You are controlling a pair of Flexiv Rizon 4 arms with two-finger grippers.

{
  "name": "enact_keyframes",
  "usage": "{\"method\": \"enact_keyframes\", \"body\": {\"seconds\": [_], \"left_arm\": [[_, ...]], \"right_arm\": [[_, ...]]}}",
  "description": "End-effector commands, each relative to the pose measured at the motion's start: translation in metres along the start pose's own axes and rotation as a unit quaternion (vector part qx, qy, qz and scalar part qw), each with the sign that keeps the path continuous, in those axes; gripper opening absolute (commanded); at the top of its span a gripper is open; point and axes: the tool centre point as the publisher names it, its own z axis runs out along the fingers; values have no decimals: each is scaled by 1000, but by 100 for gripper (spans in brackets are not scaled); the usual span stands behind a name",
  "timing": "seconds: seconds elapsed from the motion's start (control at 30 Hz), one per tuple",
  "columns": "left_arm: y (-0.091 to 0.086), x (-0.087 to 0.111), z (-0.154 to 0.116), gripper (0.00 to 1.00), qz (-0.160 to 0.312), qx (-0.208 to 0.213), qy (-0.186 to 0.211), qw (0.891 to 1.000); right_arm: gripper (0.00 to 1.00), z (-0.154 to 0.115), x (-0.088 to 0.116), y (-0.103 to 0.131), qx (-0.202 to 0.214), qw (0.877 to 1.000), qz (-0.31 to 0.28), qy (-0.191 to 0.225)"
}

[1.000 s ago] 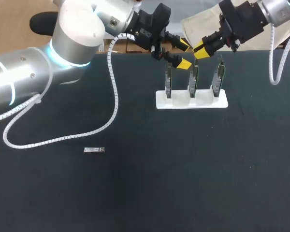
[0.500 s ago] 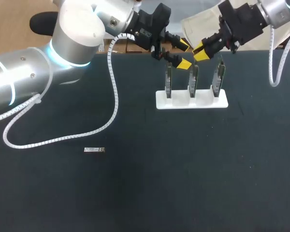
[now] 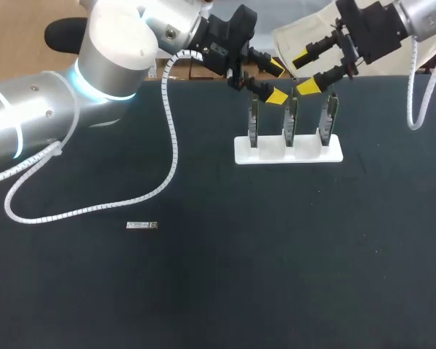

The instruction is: Pick up the optical module with the left hand, and insert it into the network port with the right hand.

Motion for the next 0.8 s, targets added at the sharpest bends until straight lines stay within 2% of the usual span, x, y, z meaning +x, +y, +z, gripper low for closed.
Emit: {"method": "enact_keyframes", "body": {"seconds": [0.03,0.27,0.6,0.63,0.67,0.7,0.8], "left_arm": [[2,0,0,100,0,2,1,1000],[2,0,0,100,0,2,1,1000],[2,0,0,100,0,2,1,1000],[2,0,0,100,0,2,1,1000],[2,0,0,100,0,2,1,1000],[2,0,0,100,0,2,1,1000],[2,0,0,100,0,2,1,1000]], "right_arm": [[100,-12,4,-4,-18,1000,8,-19],[100,-26,5,-3,-56,997,34,-46],[100,-34,7,-4,-51,998,26,-39],[91,-34,6,-4,-43,998,20,-37],[42,-34,6,-4,-37,998,20,-38],[0,-34,6,-4,-38,998,22,-39],[0,-34,6,-3,-30,999,20,-39]]}}
